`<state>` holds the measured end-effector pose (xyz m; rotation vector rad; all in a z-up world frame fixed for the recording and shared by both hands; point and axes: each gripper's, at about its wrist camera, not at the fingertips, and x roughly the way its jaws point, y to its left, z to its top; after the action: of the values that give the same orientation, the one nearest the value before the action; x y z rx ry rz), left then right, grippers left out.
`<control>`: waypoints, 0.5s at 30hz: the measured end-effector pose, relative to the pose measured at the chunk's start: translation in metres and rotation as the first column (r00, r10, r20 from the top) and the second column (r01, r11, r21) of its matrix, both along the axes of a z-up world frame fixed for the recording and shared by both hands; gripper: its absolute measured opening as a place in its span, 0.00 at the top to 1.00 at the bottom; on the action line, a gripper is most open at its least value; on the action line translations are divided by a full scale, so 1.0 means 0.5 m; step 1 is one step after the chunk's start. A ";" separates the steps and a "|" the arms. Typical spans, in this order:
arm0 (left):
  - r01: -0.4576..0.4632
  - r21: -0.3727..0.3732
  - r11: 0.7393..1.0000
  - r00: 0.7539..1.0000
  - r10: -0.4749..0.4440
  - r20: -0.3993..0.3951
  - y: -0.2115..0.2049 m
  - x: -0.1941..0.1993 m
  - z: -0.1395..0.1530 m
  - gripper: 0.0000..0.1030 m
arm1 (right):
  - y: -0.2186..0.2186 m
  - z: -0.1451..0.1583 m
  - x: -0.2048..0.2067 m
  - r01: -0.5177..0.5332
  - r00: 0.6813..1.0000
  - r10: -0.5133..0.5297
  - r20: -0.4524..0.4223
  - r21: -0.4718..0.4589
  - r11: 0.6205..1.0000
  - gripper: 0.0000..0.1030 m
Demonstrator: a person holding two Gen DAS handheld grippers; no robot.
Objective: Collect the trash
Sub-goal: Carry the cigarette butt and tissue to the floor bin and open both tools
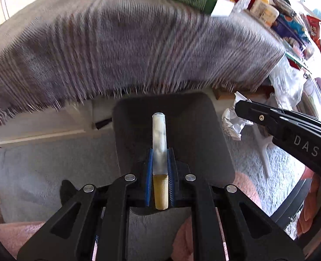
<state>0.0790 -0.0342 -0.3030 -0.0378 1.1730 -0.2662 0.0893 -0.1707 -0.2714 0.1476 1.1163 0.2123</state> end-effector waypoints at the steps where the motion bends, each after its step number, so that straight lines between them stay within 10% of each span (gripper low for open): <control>1: 0.007 -0.009 1.000 1.000 -0.007 -0.014 0.002 0.003 -0.013 0.89 | 0.002 -0.010 0.002 0.002 1.000 -0.002 -0.010 0.003 1.000 0.90; 9: 0.029 -0.034 0.999 0.999 -0.030 -0.034 0.007 0.008 -0.046 0.86 | 0.016 -0.052 0.013 0.015 0.998 -0.014 -0.057 0.022 1.000 0.85; 12: 0.021 -0.024 0.999 0.999 -0.021 -0.024 0.007 0.008 -0.041 0.69 | 0.009 -0.052 0.014 0.037 0.998 -0.035 -0.054 0.023 0.999 0.49; 15: 0.009 -0.017 1.000 1.000 -0.010 -0.018 0.011 0.009 -0.030 0.64 | -0.004 -0.041 0.012 0.063 0.998 -0.062 -0.033 0.025 0.998 0.42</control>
<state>0.0834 -0.0289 -0.3180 -0.0495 1.1893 -0.2845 0.0955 -0.1729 -0.2919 0.2089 1.1395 0.1692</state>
